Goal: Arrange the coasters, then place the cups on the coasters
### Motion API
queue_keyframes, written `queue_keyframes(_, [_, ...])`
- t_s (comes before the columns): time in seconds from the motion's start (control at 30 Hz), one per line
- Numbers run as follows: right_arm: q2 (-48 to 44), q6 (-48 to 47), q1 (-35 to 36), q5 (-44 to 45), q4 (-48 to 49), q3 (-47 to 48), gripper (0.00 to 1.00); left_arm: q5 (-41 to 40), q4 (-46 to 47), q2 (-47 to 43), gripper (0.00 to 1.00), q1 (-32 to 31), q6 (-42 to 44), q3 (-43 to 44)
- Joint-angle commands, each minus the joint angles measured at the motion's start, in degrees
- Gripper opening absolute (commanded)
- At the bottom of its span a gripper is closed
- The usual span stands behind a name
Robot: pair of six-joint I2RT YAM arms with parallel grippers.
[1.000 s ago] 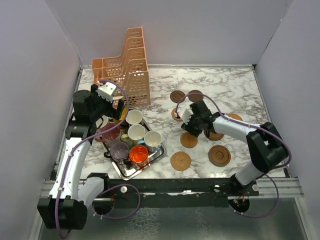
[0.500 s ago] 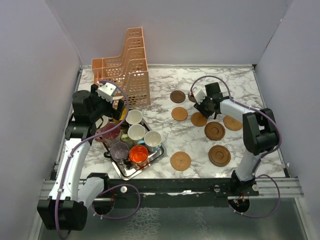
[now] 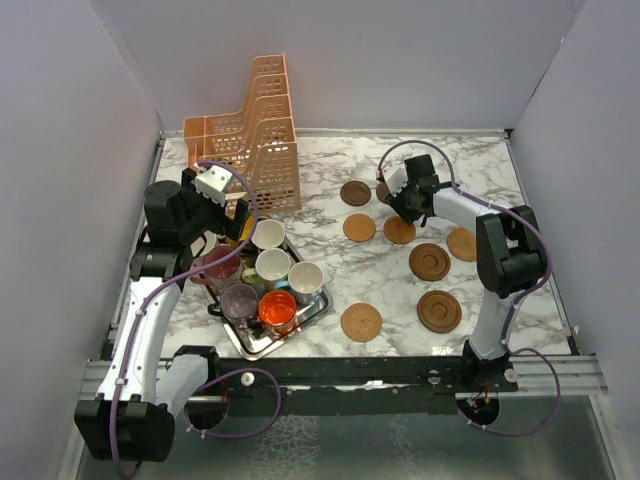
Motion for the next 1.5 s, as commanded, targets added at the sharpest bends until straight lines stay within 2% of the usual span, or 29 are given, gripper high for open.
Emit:
queue_keyframes(0.0, [2.12, 1.00, -0.02, 1.96, -2.54, 0.66, 0.39, 2.26, 0.74, -1.23, 0.99, 0.09, 0.07, -0.46])
queue_keyframes(0.33, [0.66, 2.00, -0.02, -0.11, -4.19, 2.12, 0.39, 2.15, 0.50, -1.63, 0.99, 0.09, 0.30, -0.64])
queue_keyframes(0.67, [-4.97, 5.17, 0.06, -12.09, -8.65, 5.72, 0.40, 2.38, 0.48, -1.79, 0.99, 0.09, 0.32, -0.53])
queue_keyframes(0.8, [-4.50, 6.67, 0.49, -17.72, -9.88, 6.87, 0.40, 2.36, 0.50, -1.93, 0.99, 0.09, 0.39, -0.67])
queue_keyframes(1.0, [-2.56, 7.99, 2.03, -19.91, -10.37, 8.51, 0.40, 2.46, 0.49, -2.27, 0.99, 0.09, 0.34, -0.77])
queue_keyframes(1.13, [-3.74, 7.99, 2.18, -19.23, -10.34, 7.43, 0.40, 2.77, 0.42, -2.40, 0.99, 0.09, 0.33, -0.76])
queue_keyframes(1.3, [-10.46, 7.50, 1.89, -11.70, -9.56, -1.24, 0.41, 2.83, 0.43, -2.15, 0.99, 0.09, 0.54, -0.57])
queue_keyframes(1.47, [-17.25, 6.47, -1.01, -11.04, -11.06, -7.72, 0.41, 2.95, 0.41, -1.90, 0.99, 0.00, 0.50, -0.52])
